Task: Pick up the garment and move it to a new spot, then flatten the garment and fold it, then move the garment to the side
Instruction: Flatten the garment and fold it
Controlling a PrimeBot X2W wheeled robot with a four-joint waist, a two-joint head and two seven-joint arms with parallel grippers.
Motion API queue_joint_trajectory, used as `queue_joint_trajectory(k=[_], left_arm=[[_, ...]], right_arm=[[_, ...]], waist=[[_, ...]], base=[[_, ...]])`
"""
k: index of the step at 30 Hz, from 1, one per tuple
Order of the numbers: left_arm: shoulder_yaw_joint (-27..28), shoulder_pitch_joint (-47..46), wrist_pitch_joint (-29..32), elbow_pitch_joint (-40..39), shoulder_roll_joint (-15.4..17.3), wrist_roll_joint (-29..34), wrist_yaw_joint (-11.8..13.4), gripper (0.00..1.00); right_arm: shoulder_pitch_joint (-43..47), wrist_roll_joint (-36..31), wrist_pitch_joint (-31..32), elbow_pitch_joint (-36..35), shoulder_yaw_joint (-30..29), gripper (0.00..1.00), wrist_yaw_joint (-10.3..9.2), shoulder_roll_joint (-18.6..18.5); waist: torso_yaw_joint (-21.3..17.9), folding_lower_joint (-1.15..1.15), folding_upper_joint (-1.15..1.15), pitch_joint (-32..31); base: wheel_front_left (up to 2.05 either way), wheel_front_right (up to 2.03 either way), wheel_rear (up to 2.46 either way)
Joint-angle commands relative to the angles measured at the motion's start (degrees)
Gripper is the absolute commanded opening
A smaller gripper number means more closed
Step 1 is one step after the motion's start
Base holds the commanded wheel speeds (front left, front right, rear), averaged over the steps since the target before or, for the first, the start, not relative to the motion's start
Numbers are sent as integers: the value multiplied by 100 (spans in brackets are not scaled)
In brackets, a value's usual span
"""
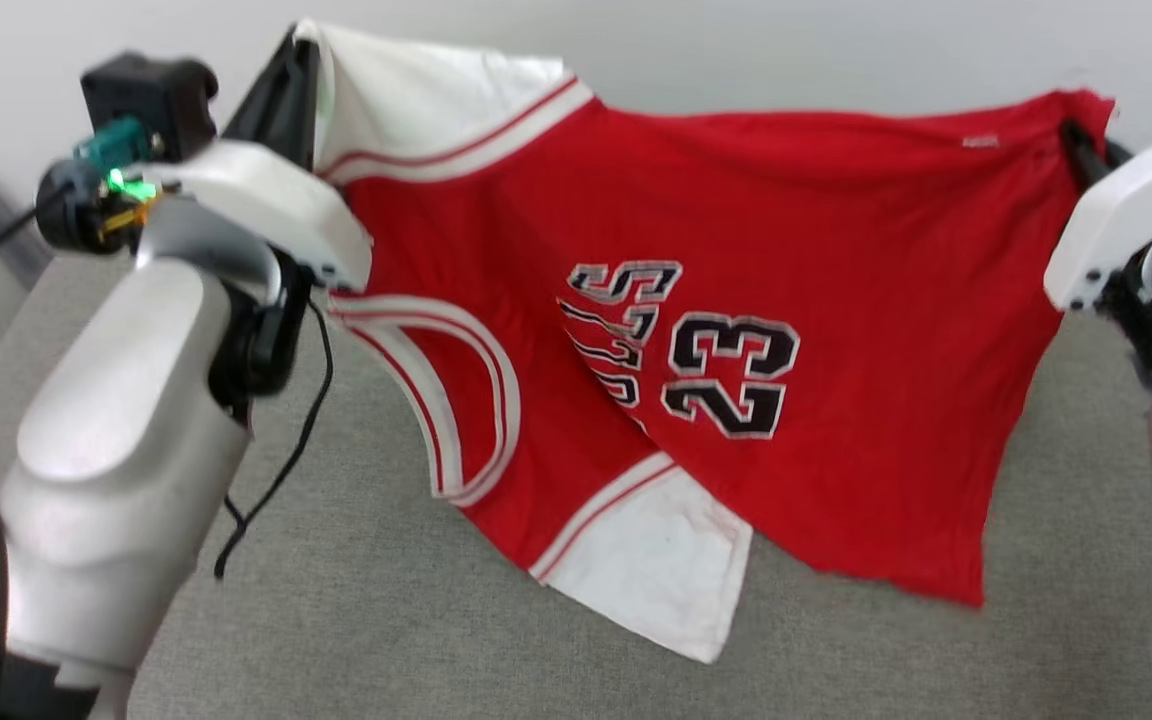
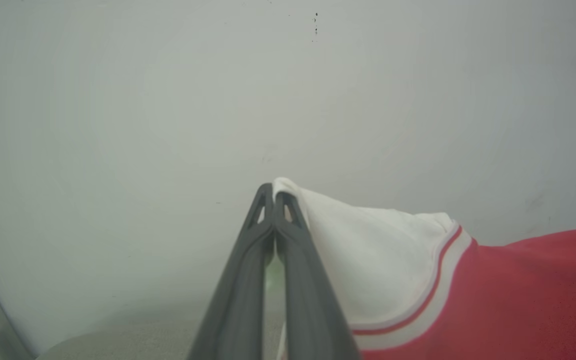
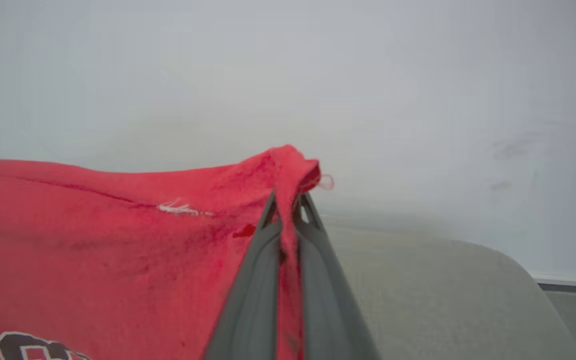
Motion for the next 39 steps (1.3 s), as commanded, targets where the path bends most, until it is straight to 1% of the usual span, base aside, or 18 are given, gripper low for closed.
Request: queue_joint_trajectory(k=[1, 6, 10, 16, 24, 31, 36, 39], left_arm=[[17, -228, -69, 133, -45, 46, -57, 0], [151, -1200, -314, 863, -258, 34, -279, 0], [283, -2054, -513, 1333, -290, 88, -394, 0], [454, -3338, -662, 1796, -163, 217, -527, 0], [638, -4815, -758, 2086, 162, 394, -620, 0], [692, -5591, -818, 2311, 300, 475, -777, 0], [734, -5727, -846, 2535, 323, 405, -888, 0], [733, -5655, -874, 2696, 322, 392, -983, 0]], right_arm=[[-202, -43, -69, 22, -18, 0, -4, -13], [-870, -147, -166, 74, -52, 0, -4, -40], [-1548, -257, -216, -15, -100, 0, -4, -99], [-2614, -483, -199, -118, -188, 0, -5, -98], [-3953, -711, -301, -206, -275, 0, -6, 24], [-4689, -826, -504, -110, -251, 0, -6, 140], [-5018, -835, -675, 149, -230, 0, -5, 269], [-5103, -814, -789, 399, -160, 0, -5, 330]], waist=[[5, 0, 0, 101], [-27, 0, 0, 515], [-83, 0, 0, 954], [-217, 0, 0, 1661], [-471, 0, 0, 2693], [-583, 0, 0, 3420], [-596, 0, 0, 3793], [-597, 0, 0, 3944]], base=[[0, 0, 0], [0, 0, 0], [0, 0, 0], [0, 0, 0], [0, 0, 0], [0, 0, 0], [0, 0, 0], [0, 0, 0]])
